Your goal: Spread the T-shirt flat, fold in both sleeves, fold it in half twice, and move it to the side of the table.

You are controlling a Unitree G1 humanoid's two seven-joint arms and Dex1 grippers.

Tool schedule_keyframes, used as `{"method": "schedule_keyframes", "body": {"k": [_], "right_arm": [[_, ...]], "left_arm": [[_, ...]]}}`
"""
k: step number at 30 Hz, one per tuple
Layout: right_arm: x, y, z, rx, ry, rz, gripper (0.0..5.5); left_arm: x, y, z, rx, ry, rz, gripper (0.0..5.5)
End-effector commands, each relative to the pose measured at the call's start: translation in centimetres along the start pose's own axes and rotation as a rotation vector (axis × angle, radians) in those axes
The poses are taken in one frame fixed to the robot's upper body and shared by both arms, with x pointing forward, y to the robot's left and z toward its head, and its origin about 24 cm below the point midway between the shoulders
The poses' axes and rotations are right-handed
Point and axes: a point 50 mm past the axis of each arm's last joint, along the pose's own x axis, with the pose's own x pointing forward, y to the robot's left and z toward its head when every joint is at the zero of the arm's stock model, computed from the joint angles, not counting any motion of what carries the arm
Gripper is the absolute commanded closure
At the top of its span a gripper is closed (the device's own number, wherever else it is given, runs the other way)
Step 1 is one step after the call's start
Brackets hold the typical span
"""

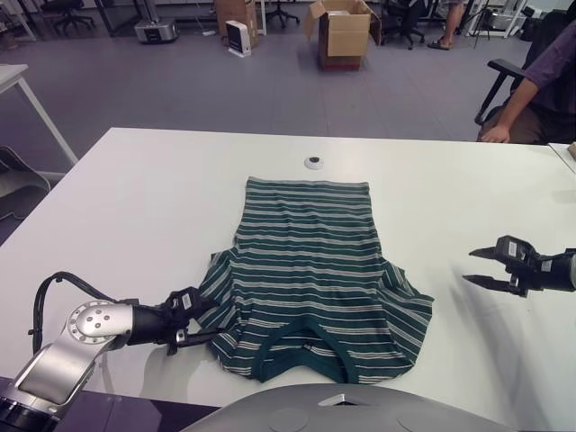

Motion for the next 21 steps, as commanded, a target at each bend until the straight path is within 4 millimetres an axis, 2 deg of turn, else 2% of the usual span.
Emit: {"method": "schedule_keyframes", "body": {"k": [1, 3, 5, 8, 10, 11, 14, 17, 18, 21], "right_arm": [[1.8, 1.2, 3.5, -0.05, -0.144, 0.073, 2.76], [3.9, 3.0, 5.1, -0.075, -0.21, 0.128, 2.76], [6.4, 3.7, 6.2, -0.072, -0.251, 0.1, 2.76], [10.5, 5.2, 7.6, 0.005, -0.316, 0.093, 2.76], [12.1, 6.3, 7.9, 0.044, -0.319, 0.124, 2.76], [12.7, 6.6, 7.7, 0.044, -0.288, 0.134, 2.76], [13.6, 6.8, 6.3, 0.035, -0.179, 0.135, 2.76], [14.0, 5.9, 4.9, 0.032, -0.101, 0.075, 2.76], [14.0, 5.5, 5.0, 0.034, -0.112, 0.053, 2.76], [13.6, 5.0, 7.3, 0.036, -0.255, 0.047, 2.76]], "left_arm": [[-1.1, 0.8, 1.4, -0.007, -0.054, 0.025, 2.84], [-2.5, 1.9, 1.2, 0.015, -0.008, 0.066, 2.84], [-4.0, 2.9, 1.2, 0.005, 0.001, 0.116, 2.84], [-5.8, 2.5, 0.9, -0.032, 0.018, 0.116, 2.84], [-6.4, 2.4, 0.4, -0.053, 0.026, 0.146, 2.84], [-6.7, 2.6, 0.1, -0.081, 0.011, 0.226, 2.84], [-6.7, 2.6, -0.3, -0.221, -0.084, 0.394, 2.84], [-5.3, 0.5, -0.5, -0.411, -0.196, 0.391, 2.84], [-4.8, -0.1, -0.8, -0.461, -0.196, 0.384, 2.84], [-3.5, -1.5, -1.6, -0.609, -0.18, 0.402, 2.84]]}}
